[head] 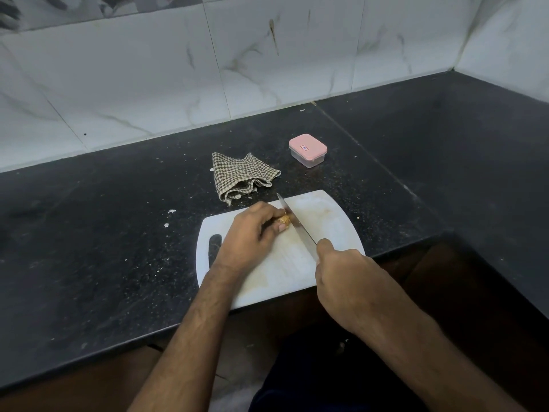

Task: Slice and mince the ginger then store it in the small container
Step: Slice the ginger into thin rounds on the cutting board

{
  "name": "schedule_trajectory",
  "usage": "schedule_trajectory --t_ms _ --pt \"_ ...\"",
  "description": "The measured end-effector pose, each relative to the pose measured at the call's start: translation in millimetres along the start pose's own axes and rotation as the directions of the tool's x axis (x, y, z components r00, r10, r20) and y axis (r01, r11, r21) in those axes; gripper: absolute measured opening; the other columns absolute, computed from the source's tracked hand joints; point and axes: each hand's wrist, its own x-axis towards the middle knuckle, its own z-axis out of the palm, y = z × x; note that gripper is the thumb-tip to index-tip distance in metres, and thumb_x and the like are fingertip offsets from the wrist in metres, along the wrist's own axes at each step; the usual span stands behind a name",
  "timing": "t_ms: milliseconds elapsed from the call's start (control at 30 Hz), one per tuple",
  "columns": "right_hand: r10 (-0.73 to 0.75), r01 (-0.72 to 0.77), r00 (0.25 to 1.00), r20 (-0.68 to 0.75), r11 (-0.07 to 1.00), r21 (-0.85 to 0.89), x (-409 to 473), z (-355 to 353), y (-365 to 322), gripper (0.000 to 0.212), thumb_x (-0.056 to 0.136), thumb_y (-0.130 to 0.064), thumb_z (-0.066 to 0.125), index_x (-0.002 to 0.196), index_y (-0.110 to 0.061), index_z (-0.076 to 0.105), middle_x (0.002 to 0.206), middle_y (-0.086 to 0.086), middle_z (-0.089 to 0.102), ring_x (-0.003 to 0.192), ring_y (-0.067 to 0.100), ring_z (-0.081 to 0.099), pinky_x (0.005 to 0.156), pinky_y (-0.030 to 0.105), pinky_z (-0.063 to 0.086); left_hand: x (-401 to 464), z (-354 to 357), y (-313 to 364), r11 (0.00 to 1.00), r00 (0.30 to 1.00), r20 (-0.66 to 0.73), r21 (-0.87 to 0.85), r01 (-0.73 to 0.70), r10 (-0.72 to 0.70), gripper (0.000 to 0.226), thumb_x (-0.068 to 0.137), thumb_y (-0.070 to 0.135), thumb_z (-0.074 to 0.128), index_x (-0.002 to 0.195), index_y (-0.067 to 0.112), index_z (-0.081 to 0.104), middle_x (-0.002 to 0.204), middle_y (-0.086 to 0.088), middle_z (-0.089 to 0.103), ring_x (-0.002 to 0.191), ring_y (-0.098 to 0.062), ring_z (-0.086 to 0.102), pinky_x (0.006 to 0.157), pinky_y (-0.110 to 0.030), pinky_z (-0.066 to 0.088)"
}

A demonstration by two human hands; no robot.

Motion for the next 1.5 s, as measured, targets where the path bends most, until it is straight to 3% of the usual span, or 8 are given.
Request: schedule_trajectory --t_ms 400,867,1067,1267,1500 --pt "0.009 -0.009 1.000 0.029 1.000 0.000 0.9 0.6 -1.4 0.022 0.097 -0.013 0.041 0.117 -0.021 0.039 0.076 -0.004 0.042 0.078 0.016 0.055 0.071 0.034 0.053 0.0 1.2 -1.6 1.000 1.000 0.010 -0.027 0.015 -0.015 0.019 0.094 0.016 0.071 0.113 0.020 0.071 0.104 0.009 0.068 0.099 -0.009 0.065 0.090 -0.040 0.054" --pt "0.015 -0.016 0.998 0.057 1.000 0.010 2.2 -2.4 -2.7 0.028 0.097 -0.014 0.042 0.124 -0.022 0.039 0.090 -0.002 0.050 0.089 0.018 0.061 0.080 0.036 0.057 1.3 2.7 -2.6 0.999 1.000 0.012 -0.039 -0.003 0.003 0.017 0.095 0.017 0.070 0.111 0.020 0.071 0.103 0.007 0.067 0.098 -0.011 0.064 0.089 -0.042 0.053" --pt "0.010 -0.010 0.998 0.065 1.000 0.000 2.7 -4.8 0.8 0.018 0.096 -0.010 0.039 0.110 -0.020 0.037 0.077 -0.003 0.040 0.079 0.018 0.052 0.068 0.033 0.048 1.1 2.5 -1.1 1.000 1.000 0.011 -0.020 -0.004 0.005 0.018 0.095 0.017 0.070 0.113 0.019 0.071 0.104 0.006 0.067 0.098 -0.012 0.064 0.089 -0.042 0.053" --pt "0.024 -0.023 0.996 0.090 1.000 -0.012 10.9 -3.1 -3.7 0.023 0.097 -0.012 0.042 0.118 -0.021 0.039 0.086 -0.001 0.048 0.086 0.019 0.058 0.076 0.035 0.055 2.6 -0.1 1.2 1.000 1.000 0.023 0.010 -0.014 0.014 0.017 0.096 0.018 0.069 0.113 0.017 0.070 0.104 0.005 0.066 0.097 -0.013 0.063 0.087 -0.039 0.053" --pt "0.041 -0.044 0.988 0.147 0.999 0.015 27.9 -6.2 3.4 0.015 0.102 -0.018 0.034 0.115 -0.019 0.042 0.084 0.002 0.048 0.089 0.021 0.059 0.066 0.034 0.045 2.0 0.5 2.0 1.000 1.000 0.019 0.014 -0.011 0.010 0.020 0.095 0.017 0.070 0.114 0.015 0.071 0.104 0.006 0.066 0.097 -0.009 0.062 0.088 -0.031 0.051"
